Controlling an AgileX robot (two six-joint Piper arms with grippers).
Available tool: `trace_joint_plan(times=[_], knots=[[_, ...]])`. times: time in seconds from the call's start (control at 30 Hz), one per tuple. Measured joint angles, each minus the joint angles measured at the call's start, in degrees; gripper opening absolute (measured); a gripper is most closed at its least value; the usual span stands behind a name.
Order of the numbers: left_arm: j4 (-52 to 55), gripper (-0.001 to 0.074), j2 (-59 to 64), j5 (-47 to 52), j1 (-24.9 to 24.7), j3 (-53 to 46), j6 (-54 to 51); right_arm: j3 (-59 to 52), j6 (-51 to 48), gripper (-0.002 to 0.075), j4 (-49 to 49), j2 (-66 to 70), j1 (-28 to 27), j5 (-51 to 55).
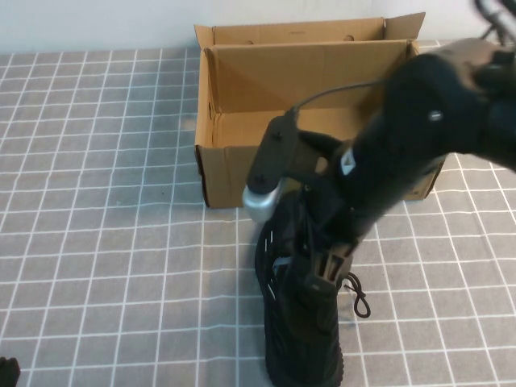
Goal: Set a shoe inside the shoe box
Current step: Pick up the shoe from the table
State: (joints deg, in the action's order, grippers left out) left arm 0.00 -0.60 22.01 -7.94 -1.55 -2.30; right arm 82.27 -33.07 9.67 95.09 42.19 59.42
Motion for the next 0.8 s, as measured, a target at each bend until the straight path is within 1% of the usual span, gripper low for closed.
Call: trace_joint_plan(times=[0.17, 0.5, 0.8], knots=[[0.0, -0.0001, 0.0, 0.0, 0.0, 0.0, 0.0, 2.7, -0.2, 0.0419, -5.2, 4.6, 0.0, -0.5], [0.0, -0.0001, 0.0, 0.0, 0.0, 0.0, 0.0, 3.1, -0.3, 0.0420, -6.1, 8.7, 0.0, -3.0], [0.0, -0.0001, 0.0, 0.1, 0.0, 0.0, 0.0, 3.3, -0.3, 0.0322, -7.6, 10.7, 0.0, -4.1]])
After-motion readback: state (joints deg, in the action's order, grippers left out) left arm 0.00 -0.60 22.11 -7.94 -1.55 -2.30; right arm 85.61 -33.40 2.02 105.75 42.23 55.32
